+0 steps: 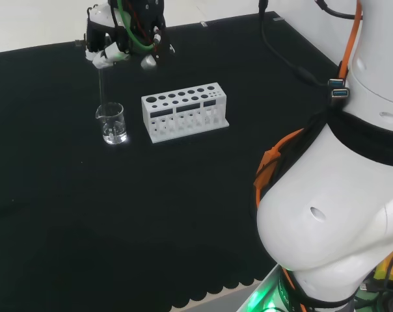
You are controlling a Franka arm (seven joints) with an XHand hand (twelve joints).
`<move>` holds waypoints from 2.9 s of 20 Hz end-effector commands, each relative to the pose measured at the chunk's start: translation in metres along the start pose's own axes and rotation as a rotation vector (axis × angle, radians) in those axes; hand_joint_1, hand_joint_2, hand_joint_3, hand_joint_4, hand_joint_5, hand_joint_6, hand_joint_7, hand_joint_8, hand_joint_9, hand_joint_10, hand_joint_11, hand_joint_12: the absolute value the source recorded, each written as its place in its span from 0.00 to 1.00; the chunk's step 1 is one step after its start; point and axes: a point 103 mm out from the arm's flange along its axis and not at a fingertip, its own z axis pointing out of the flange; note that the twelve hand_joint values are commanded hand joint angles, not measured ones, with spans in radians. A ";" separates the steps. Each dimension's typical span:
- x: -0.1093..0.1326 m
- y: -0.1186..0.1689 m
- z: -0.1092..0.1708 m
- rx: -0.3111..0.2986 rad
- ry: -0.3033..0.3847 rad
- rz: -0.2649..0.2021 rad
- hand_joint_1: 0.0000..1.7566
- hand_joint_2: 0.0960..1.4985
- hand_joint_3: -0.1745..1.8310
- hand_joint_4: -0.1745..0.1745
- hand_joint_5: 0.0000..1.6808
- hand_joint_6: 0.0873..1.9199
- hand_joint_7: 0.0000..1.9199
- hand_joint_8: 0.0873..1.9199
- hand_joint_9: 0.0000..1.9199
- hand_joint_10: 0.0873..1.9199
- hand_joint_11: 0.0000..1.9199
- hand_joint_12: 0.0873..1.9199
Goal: Put the glass rod back on the white test tube rack.
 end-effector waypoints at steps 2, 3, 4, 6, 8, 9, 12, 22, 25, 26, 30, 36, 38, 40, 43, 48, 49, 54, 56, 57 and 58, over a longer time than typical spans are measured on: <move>-0.004 -0.007 -0.012 -0.022 -0.014 0.025 0.75 0.67 0.00 0.00 0.81 0.15 0.73 0.15 0.95 0.16 0.90 0.23; -0.004 -0.007 -0.013 -0.023 -0.012 0.028 0.75 0.67 0.00 0.00 0.81 0.15 0.73 0.15 0.95 0.16 0.90 0.23; -0.005 -0.007 -0.013 -0.024 -0.011 0.031 0.75 0.67 0.00 0.00 0.81 0.15 0.73 0.15 0.95 0.16 0.90 0.23; -0.005 -0.008 -0.014 -0.026 -0.010 0.037 0.75 0.67 0.00 0.00 0.81 0.15 0.73 0.15 0.95 0.16 0.90 0.23; -0.007 -0.008 -0.016 -0.026 -0.014 0.042 0.75 0.67 0.00 0.00 0.81 0.15 0.73 0.15 0.95 0.16 0.90 0.23; -0.007 -0.008 -0.017 -0.026 -0.015 0.045 0.75 0.67 0.00 0.00 0.81 0.15 0.73 0.15 0.95 0.16 0.90 0.23; -0.009 -0.006 -0.024 -0.035 -0.017 0.053 0.75 0.67 0.00 0.00 0.81 0.15 0.73 0.15 0.95 0.16 0.90 0.23; -0.016 -0.004 -0.046 -0.035 -0.040 0.074 0.75 0.67 0.00 0.00 0.81 0.14 0.73 0.15 0.95 0.16 0.90 0.23; -0.022 -0.007 -0.052 -0.043 -0.039 0.089 0.75 0.67 0.00 0.00 0.81 0.14 0.73 0.15 0.95 0.16 0.90 0.23; -0.024 -0.008 -0.053 -0.044 -0.041 0.093 0.75 0.67 0.00 0.00 0.81 0.14 0.73 0.15 0.95 0.16 0.90 0.23; -0.034 -0.013 -0.060 -0.050 -0.042 0.118 0.75 0.67 0.00 0.00 0.81 0.14 0.73 0.15 0.95 0.16 0.90 0.23; -0.048 -0.022 -0.073 -0.063 -0.052 0.146 0.75 0.67 0.00 0.00 0.81 0.14 0.73 0.15 0.95 0.16 0.90 0.23; -0.052 -0.023 -0.076 -0.064 -0.052 0.155 0.75 0.67 0.00 0.00 0.81 0.14 0.73 0.15 0.95 0.16 0.90 0.23; -0.056 -0.024 -0.080 -0.064 -0.052 0.162 0.75 0.67 0.00 0.00 0.81 0.14 0.73 0.15 0.95 0.16 0.90 0.23; -0.062 -0.025 -0.085 -0.071 -0.048 0.176 0.75 0.67 0.00 0.00 0.81 0.14 0.73 0.15 0.95 0.16 0.90 0.23; -0.069 -0.027 -0.092 -0.072 -0.050 0.193 0.75 0.67 0.00 0.00 0.81 0.14 0.73 0.15 0.95 0.16 0.90 0.23; -0.070 -0.028 -0.094 -0.072 -0.052 0.195 0.75 0.67 0.00 0.00 0.81 0.14 0.73 0.15 0.95 0.16 0.90 0.23; -0.079 -0.035 -0.103 -0.075 -0.055 0.216 0.75 0.67 0.00 0.00 0.81 0.14 0.73 0.15 0.95 0.16 0.90 0.23; -0.083 -0.038 -0.106 -0.082 -0.060 0.229 0.75 0.67 0.00 0.00 0.81 0.14 0.73 0.15 0.95 0.16 0.90 0.23; -0.085 -0.040 -0.107 -0.085 -0.059 0.237 0.75 0.67 0.00 0.00 0.81 0.14 0.73 0.15 0.95 0.16 0.90 0.23; -0.088 -0.042 -0.107 -0.087 -0.057 0.244 0.75 0.67 0.00 0.00 0.81 0.14 0.73 0.15 0.95 0.16 0.90 0.23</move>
